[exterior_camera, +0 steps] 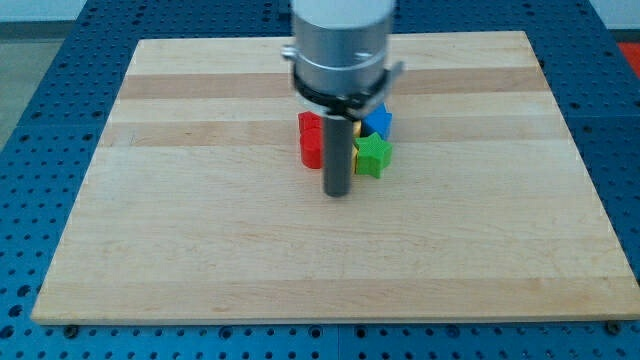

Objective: Push the red circle to the top left

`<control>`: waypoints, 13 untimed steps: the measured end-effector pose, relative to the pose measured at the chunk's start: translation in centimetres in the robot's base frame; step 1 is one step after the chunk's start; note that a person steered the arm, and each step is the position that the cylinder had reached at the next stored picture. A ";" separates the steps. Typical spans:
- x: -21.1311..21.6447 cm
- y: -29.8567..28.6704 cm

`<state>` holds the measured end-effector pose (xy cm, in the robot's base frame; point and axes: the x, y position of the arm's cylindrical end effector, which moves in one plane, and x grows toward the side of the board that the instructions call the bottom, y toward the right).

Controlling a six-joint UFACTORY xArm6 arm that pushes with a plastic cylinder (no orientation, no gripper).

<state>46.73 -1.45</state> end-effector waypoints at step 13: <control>-11.8 -8.5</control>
<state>34.91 -9.91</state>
